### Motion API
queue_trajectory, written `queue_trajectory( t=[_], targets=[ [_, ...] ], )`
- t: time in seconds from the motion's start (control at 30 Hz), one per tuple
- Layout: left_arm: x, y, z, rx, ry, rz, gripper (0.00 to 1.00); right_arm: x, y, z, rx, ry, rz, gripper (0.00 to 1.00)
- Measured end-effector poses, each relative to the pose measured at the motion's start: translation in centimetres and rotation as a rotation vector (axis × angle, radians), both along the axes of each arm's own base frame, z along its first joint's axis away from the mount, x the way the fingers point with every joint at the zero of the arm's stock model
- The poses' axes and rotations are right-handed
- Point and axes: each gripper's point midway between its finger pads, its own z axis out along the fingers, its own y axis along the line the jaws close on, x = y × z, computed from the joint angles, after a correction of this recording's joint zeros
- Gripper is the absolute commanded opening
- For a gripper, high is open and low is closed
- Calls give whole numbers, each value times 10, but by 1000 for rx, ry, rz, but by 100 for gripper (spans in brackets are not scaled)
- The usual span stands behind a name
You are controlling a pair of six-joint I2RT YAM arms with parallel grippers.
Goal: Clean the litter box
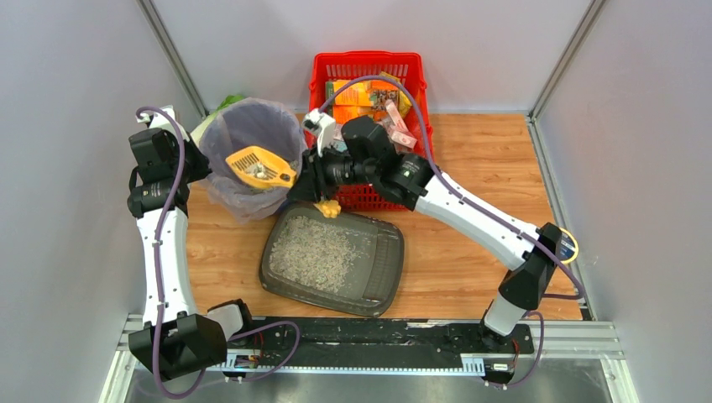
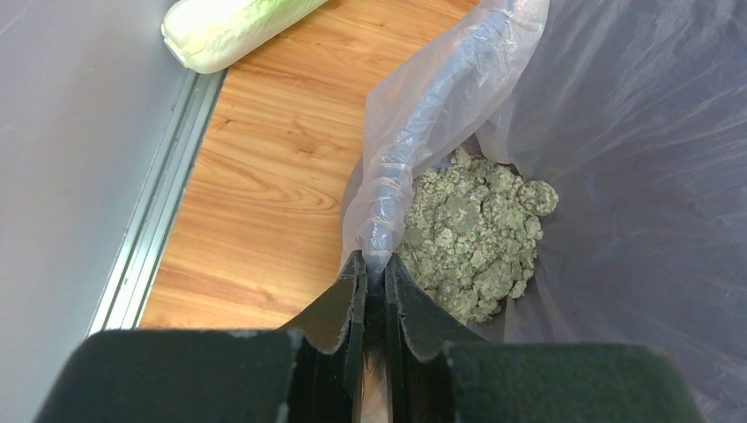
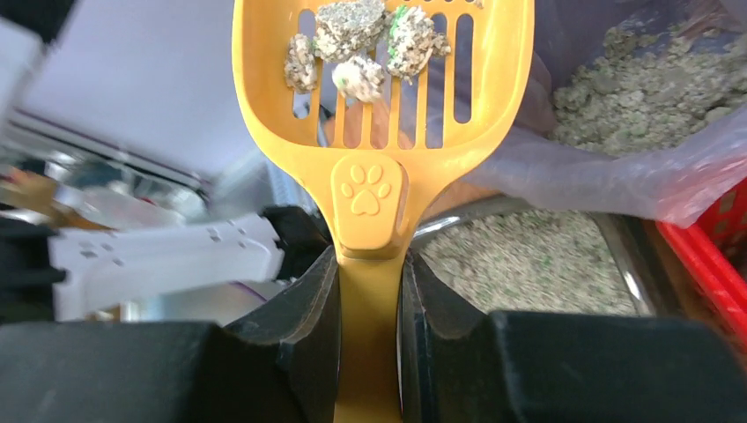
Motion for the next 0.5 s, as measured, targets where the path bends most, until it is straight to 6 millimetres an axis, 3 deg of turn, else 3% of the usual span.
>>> queue_trajectory(
  t=[0.2,0.5],
  targets=[
    [0,0,0,0,0,0,0,31,9,17,143,258,-17,0],
    [0,0,0,0,0,0,0,27,27,25,225,615,47,0]
  ],
)
